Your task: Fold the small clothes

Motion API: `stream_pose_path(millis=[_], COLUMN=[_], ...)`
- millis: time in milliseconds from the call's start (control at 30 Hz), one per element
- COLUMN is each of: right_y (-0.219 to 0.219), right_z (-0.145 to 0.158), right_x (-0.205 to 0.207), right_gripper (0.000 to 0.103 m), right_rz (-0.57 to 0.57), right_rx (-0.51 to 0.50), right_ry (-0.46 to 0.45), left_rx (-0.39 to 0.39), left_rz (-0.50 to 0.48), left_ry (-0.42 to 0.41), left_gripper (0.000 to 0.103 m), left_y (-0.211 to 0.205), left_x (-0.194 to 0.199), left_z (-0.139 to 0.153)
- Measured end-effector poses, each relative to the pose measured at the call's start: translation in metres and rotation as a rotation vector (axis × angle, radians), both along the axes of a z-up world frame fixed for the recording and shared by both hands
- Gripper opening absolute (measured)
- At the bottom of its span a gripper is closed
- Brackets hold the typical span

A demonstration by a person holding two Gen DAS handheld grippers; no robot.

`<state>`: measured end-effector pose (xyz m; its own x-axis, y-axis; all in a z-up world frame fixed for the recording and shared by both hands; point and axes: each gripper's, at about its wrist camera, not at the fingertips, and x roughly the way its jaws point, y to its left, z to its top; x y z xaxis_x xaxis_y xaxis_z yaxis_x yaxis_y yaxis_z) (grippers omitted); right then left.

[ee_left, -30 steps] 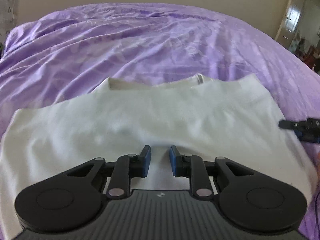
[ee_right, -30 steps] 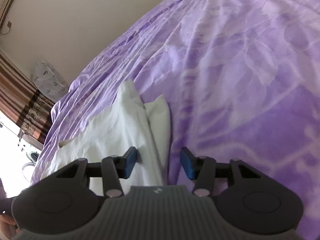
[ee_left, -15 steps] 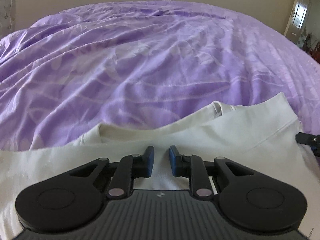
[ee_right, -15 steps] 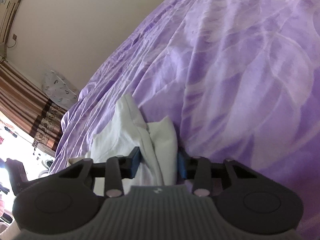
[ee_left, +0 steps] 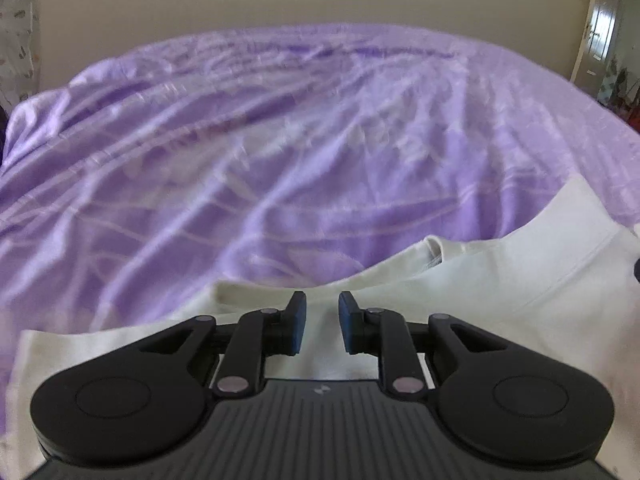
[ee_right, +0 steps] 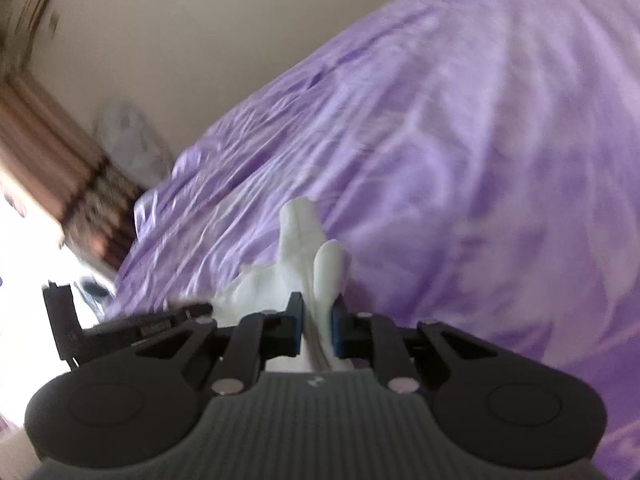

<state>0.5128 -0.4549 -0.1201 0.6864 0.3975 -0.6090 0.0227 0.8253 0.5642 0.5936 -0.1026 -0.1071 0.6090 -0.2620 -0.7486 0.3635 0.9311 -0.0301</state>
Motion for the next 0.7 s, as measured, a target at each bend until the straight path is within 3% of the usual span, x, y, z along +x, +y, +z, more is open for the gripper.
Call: stream_pose_path(millis=[200, 400, 567, 700], right_y=[0.070, 0.163, 0.254, 0.331], right_z=[0.089, 0.157, 0.180, 0.166], right_x=[0.004, 0.008, 0.023, 0.038], right_gripper=[0.009, 0.009, 0.009, 0.009], right_rz=[0.110, 0.172, 0.196, 0.214], right_rx=[-0.195, -0.312, -0.317, -0.307], right_ry=[0.020, 0.025, 0.069, 0.126], left_rx=[-0.002, -0.010, -0.032, -0.065], left_rz=[-0.010, 0.010, 0.061, 0.121], left_ry=[-0.084, -0.121, -0.097, -0.056], left_gripper=[0.024, 0.028, 0.030, 0.029], left_y=[0.068, 0.143, 0.203, 0.249], left_x=[-0.041, -0.088, -0.115, -0.126], left_z=[0.070, 0.131, 0.140, 0.122])
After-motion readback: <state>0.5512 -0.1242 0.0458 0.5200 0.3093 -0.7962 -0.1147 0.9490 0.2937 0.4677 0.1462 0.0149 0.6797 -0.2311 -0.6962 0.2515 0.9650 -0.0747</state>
